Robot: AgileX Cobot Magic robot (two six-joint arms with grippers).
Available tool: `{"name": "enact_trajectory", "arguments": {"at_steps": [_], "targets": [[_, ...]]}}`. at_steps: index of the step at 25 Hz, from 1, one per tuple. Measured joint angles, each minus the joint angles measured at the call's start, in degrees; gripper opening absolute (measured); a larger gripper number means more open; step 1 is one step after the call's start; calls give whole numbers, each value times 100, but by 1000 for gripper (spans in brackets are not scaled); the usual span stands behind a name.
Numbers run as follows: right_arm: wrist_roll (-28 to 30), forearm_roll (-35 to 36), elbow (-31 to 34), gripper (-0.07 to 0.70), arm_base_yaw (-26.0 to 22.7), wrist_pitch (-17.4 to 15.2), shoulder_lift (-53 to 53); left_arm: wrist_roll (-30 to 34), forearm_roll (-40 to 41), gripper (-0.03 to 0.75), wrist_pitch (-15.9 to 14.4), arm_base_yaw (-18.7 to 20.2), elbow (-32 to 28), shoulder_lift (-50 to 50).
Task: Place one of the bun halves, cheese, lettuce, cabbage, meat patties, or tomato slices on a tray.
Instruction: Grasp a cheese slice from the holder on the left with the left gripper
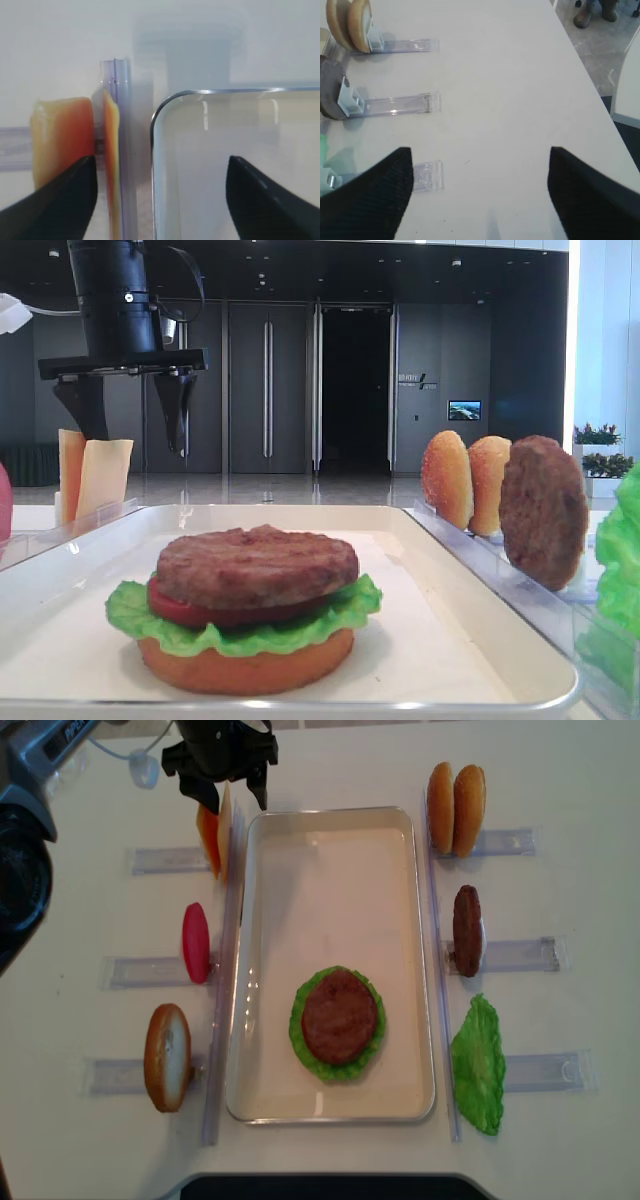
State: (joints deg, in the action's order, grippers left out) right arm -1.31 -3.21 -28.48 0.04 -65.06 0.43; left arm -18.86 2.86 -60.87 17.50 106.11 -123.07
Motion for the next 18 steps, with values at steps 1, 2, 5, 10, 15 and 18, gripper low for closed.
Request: {"name": "enact_trajectory", "arguments": {"at_steps": [1,2,5,10,15,18], "targets": [[0,0,0,556,0,0,0,0,12,608,6,0,0,-7],[0,0,0,556,0,0,0,0,18,608,6,0,0,-20],[0,0,0,556,0,0,0,0,23,608,0,0,0,-121],[0,0,0,556,0,0,0,0,202,607,-11,0,0,-227],[0,0,0,556,0,0,0,0,261,574,-35,0,0,-227],[0,0,0,556,0,0,0,0,267,529,-46,0,0,-227]]}}
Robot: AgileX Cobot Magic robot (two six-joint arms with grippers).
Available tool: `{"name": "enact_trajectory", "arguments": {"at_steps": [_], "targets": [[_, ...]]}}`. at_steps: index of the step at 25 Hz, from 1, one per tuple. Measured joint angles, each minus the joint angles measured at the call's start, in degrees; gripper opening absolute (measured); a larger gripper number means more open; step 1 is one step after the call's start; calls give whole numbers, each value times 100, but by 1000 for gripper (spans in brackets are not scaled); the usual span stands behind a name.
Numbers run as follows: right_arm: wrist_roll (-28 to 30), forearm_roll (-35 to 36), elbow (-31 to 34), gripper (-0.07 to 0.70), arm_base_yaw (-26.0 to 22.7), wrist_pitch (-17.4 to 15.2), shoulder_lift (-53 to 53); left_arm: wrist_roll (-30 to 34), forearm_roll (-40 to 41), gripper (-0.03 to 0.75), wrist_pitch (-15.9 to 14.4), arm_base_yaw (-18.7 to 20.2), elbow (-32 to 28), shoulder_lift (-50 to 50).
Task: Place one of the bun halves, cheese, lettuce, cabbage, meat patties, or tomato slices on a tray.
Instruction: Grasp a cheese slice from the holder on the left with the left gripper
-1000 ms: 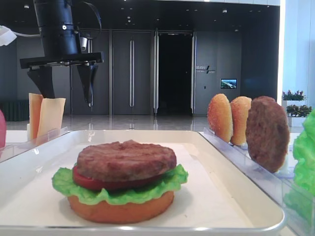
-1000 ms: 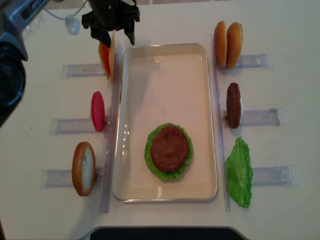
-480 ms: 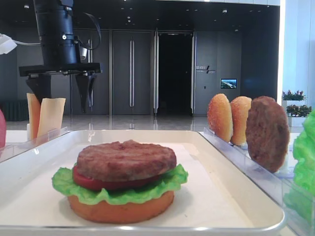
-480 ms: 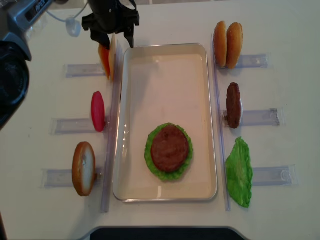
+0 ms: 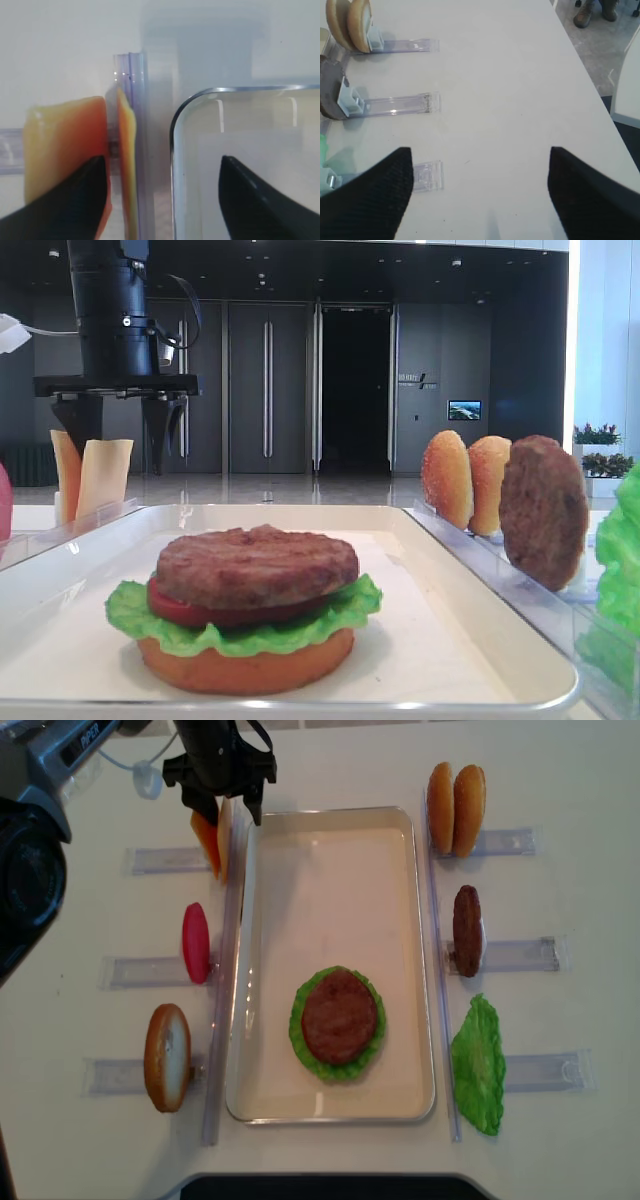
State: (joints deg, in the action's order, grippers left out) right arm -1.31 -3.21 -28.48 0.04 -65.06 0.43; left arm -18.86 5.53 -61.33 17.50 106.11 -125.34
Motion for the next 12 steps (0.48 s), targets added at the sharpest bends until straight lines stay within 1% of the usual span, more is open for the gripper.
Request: {"name": "enact_trajectory", "arguments": {"at_steps": [8,12], "targets": [[0,0,0,556,0,0,0,0,0,325,-34,0,0,0],[0,0,0,556,0,0,0,0,0,235,-71,0,0,0]]}}
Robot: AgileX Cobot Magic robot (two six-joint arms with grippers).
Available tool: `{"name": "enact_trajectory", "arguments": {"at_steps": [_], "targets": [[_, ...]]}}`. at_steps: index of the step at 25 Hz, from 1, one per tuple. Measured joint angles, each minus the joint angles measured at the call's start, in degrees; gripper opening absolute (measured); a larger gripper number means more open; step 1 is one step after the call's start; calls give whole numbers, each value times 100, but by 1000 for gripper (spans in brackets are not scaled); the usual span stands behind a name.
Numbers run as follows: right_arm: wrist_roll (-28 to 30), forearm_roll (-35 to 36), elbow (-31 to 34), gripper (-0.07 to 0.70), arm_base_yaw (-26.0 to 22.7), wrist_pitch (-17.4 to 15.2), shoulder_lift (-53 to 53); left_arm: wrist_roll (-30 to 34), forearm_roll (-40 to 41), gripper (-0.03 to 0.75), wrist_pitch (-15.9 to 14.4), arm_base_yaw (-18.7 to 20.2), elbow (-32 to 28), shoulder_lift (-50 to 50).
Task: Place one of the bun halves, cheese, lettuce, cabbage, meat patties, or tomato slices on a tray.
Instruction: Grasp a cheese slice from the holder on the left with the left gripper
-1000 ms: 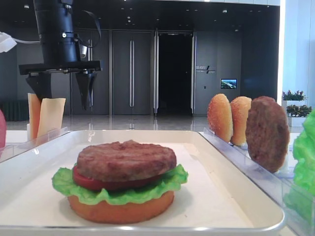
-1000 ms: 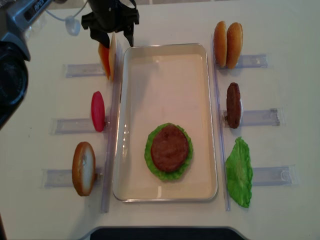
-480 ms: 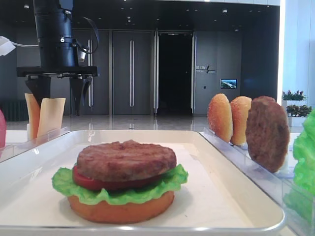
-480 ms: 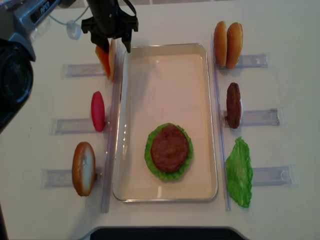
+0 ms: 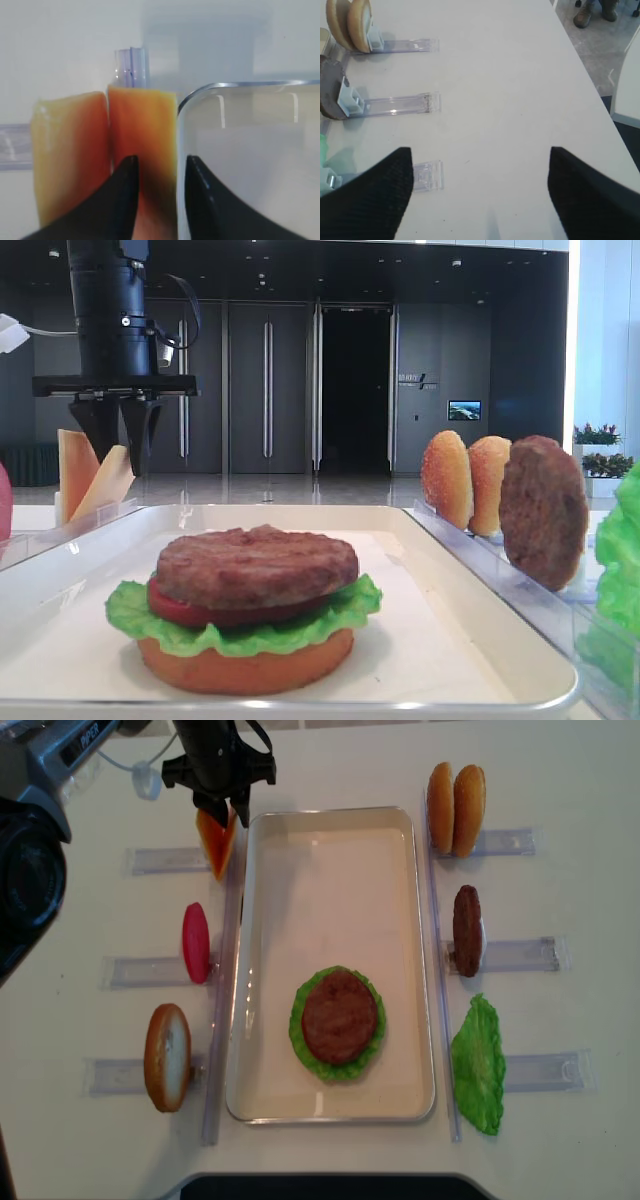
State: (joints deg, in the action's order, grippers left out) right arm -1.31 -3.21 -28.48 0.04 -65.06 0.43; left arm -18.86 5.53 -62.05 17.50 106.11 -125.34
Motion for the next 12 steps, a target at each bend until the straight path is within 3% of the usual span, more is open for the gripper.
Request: {"name": "enact_trajectory", "arguments": {"at_steps": [12], "targets": [[0,0,0,556,0,0,0,0,35,63,-87,0,5,0]]}}
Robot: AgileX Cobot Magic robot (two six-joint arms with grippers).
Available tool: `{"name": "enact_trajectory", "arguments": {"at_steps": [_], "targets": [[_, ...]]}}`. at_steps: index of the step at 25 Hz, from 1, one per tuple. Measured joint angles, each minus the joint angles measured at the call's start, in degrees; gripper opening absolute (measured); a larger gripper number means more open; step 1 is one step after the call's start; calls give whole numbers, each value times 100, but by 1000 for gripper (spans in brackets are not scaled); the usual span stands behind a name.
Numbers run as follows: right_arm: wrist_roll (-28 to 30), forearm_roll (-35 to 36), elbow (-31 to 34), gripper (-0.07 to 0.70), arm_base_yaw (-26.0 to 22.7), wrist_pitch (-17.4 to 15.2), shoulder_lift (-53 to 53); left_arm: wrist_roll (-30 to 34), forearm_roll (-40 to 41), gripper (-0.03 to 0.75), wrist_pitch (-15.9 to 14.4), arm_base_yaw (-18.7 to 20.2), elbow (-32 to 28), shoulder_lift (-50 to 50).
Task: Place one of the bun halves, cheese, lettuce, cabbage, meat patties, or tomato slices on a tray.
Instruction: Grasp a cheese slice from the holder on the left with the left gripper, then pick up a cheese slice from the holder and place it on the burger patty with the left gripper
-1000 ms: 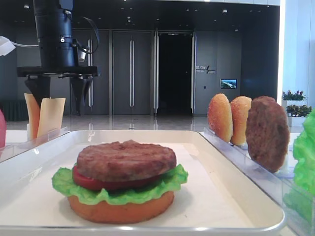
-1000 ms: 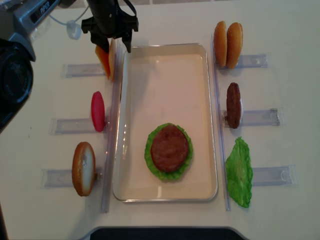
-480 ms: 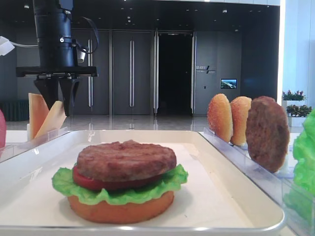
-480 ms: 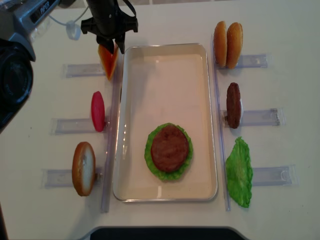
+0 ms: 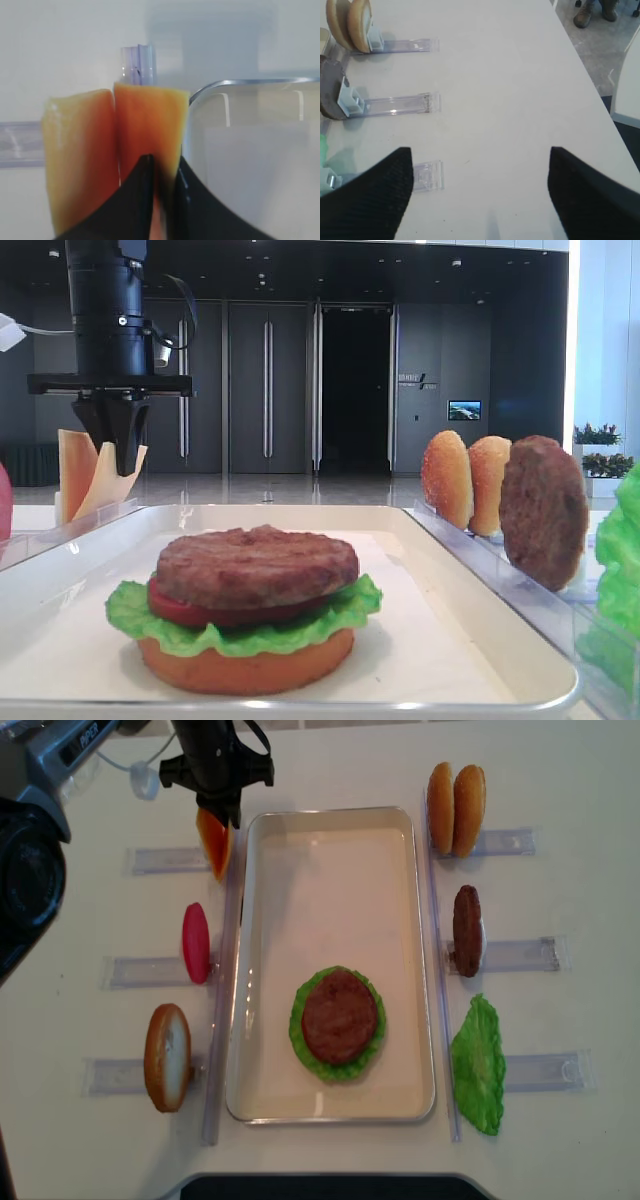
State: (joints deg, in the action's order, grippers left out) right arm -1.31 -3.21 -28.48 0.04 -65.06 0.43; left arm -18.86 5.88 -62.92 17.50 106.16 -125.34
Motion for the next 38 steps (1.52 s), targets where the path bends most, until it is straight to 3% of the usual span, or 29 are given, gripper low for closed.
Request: {"name": "enact_trajectory", "arguments": {"at_steps": [3,14,16,27,38], "targets": [[0,0,0,556,0,0,0,0,11,31,-34,0,2,0],[0,0,0,556,0,0,0,-34,-13,29,-169,0,6,16],[0,0,0,556,0,0,0,-46,-37,29,-305,0,6,68],[0,0,0,556,0,0,0,0,13,27,-586,0,10,929],[0,0,0,556,0,0,0,74,163,27,-805,0,395,1433]]}}
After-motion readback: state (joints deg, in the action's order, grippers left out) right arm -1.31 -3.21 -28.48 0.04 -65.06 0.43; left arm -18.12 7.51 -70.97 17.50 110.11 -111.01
